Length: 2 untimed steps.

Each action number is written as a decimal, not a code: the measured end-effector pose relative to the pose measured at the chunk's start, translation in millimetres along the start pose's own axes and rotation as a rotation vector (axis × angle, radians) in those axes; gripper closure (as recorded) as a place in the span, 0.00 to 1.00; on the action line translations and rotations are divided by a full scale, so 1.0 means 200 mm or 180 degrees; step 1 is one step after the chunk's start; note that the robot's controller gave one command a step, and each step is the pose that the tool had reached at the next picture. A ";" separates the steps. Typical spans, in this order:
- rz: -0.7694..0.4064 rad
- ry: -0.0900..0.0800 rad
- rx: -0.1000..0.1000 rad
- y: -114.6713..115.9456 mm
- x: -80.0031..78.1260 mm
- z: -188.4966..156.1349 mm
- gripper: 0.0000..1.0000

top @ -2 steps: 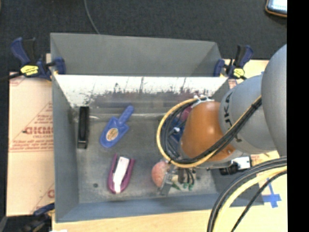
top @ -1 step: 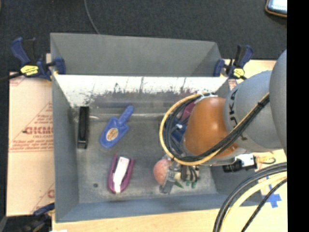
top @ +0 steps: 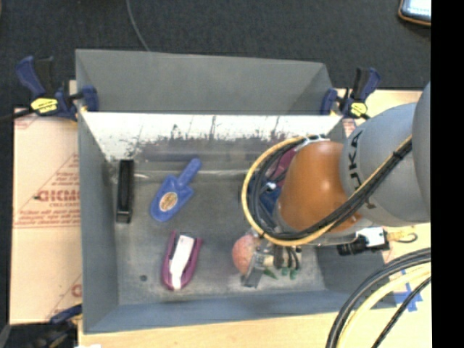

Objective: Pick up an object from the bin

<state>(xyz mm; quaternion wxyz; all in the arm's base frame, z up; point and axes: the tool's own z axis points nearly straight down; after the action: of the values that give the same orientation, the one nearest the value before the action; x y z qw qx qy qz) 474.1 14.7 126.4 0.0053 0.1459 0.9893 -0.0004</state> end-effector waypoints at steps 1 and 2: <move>-0.0006 0.0002 0.0001 0.00 0.00 -0.04 1.00; -0.0013 -0.0005 -0.0001 0.00 0.00 -0.09 1.00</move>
Offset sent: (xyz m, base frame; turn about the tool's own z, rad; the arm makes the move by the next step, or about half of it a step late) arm -0.0005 -0.0002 0.0278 -0.0013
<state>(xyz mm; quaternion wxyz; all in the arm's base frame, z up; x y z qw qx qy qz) 474.2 14.1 144.3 0.0061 0.1440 0.9896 -0.0003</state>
